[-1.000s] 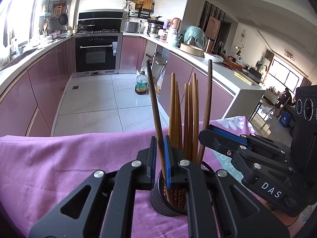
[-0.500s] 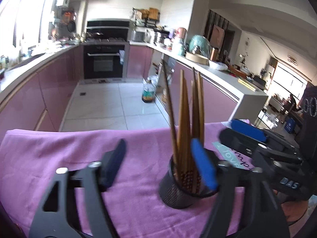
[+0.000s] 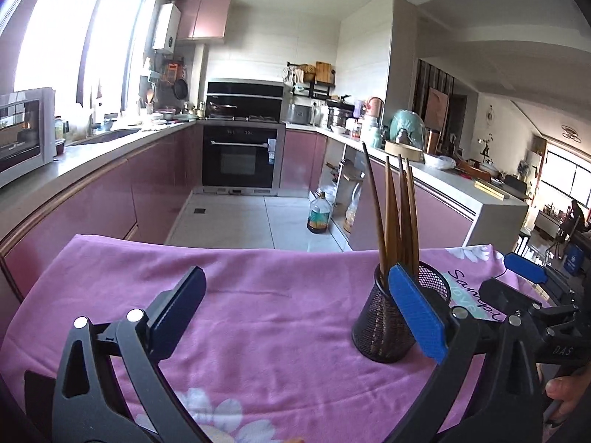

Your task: Organize utensils

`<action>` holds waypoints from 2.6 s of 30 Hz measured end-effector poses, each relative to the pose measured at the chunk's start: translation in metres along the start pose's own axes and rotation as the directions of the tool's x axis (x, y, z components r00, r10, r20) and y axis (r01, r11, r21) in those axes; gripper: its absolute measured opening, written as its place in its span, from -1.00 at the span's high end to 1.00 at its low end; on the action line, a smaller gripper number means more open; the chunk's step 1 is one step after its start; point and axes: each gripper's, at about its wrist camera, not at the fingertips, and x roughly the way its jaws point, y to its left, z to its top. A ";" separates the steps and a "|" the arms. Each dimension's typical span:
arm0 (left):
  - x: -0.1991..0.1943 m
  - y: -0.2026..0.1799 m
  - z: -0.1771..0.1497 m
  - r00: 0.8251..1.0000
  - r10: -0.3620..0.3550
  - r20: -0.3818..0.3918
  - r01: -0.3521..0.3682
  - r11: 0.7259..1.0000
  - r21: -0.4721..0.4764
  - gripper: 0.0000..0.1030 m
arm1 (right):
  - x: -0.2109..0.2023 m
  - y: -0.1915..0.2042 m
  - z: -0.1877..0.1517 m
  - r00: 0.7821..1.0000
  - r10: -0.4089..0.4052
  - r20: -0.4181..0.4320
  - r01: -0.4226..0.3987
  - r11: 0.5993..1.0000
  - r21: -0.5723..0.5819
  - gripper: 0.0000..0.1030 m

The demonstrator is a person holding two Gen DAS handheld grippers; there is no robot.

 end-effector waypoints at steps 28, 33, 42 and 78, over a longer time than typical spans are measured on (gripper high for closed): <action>-0.069 -0.007 -0.024 0.990 0.067 0.121 -0.075 0.996 0.057 -0.89 | -0.034 0.024 -0.019 0.994 -0.021 0.107 0.022 1.000 -0.009 -0.88; -0.071 -0.008 -0.026 0.991 0.070 0.117 -0.076 0.996 0.053 -0.89 | -0.038 0.027 -0.020 0.994 -0.023 0.109 0.025 1.000 -0.017 -0.88; -0.072 -0.006 -0.031 0.990 0.075 0.116 -0.081 0.996 0.048 -0.89 | -0.039 0.029 -0.020 0.993 -0.025 0.114 0.027 0.999 -0.021 -0.88; -0.074 -0.004 -0.031 0.987 0.095 0.130 -0.099 0.995 0.028 -0.89 | -0.047 0.035 -0.021 0.984 -0.051 0.170 0.057 0.998 -0.030 -0.88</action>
